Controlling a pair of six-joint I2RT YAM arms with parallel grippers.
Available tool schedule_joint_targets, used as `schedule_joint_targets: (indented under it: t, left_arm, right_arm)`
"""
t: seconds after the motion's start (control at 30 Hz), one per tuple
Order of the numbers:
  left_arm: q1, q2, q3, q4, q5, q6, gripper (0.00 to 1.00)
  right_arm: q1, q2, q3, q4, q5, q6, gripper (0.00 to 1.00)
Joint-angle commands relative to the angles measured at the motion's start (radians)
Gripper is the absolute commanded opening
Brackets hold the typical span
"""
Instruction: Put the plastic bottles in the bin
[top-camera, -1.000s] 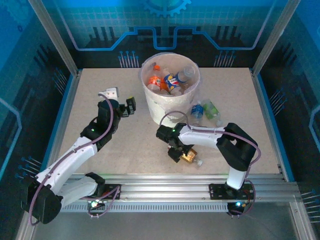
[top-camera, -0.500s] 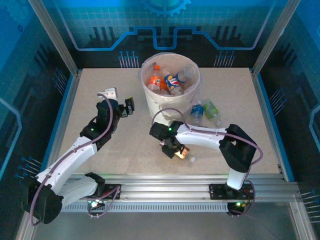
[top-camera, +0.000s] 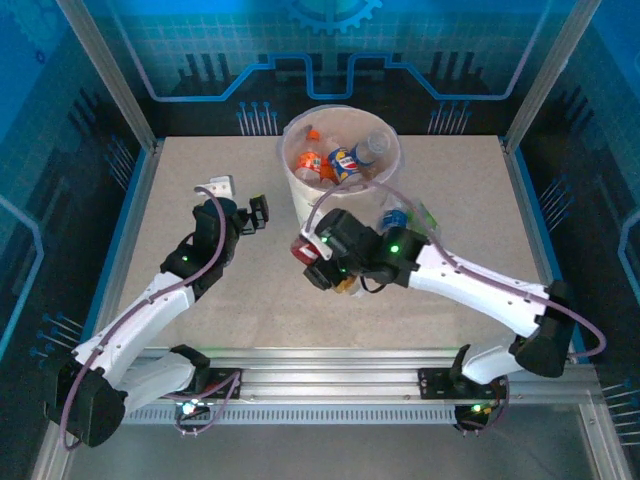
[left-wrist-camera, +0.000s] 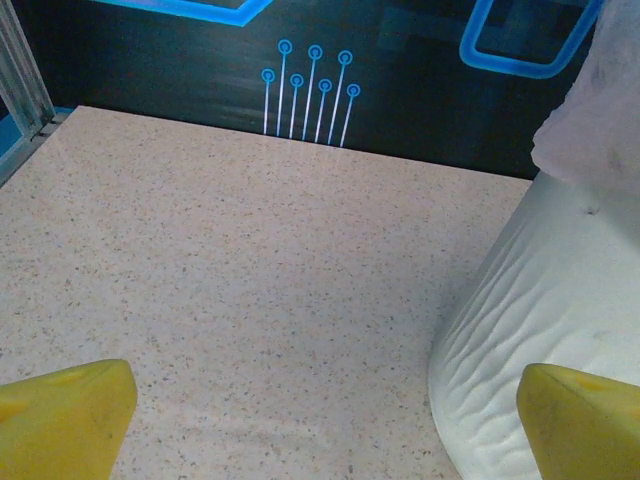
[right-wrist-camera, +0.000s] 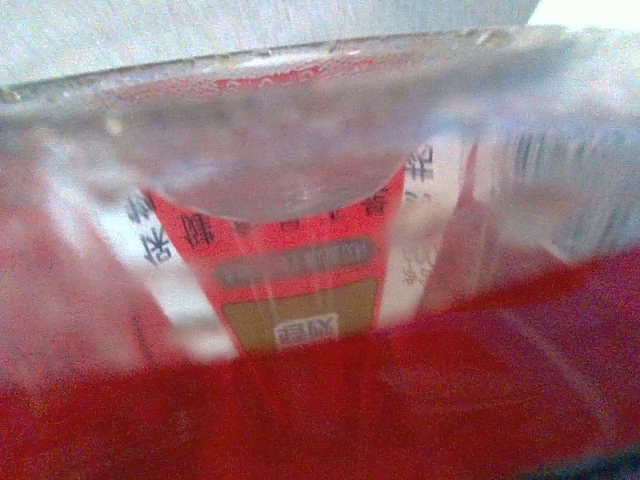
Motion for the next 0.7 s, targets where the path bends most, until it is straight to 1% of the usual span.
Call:
schedule_joint_targets:
  t: [0.0, 0.1, 0.2, 0.47, 0.67]
  left_arm:
    - [0.008, 0.002, 0.015, -0.006, 0.005, -0.018, 0.99]
    - [0.008, 0.002, 0.013, -0.014, 0.01, -0.023, 0.99]
    - [0.008, 0.0, 0.004, -0.013, 0.011, -0.026, 0.99]
    - [0.008, -0.003, 0.004, -0.008, 0.015, -0.026, 0.99]
    - [0.008, -0.004, 0.001, 0.0, 0.027, -0.033, 0.99]
  right_arm:
    - [-0.056, -0.057, 0.047, 0.132, -0.116, -0.015, 0.38]
    - [-0.11, -0.099, 0.073, 0.195, -0.185, -0.018, 0.38]
    - [-0.155, -0.12, 0.124, 0.226, -0.221, -0.031, 0.37]
    - [-0.262, -0.083, 0.294, 0.224, -0.196, -0.101, 0.36]
    - [-0.356, 0.03, 0.453, 0.199, -0.181, -0.139, 0.36]
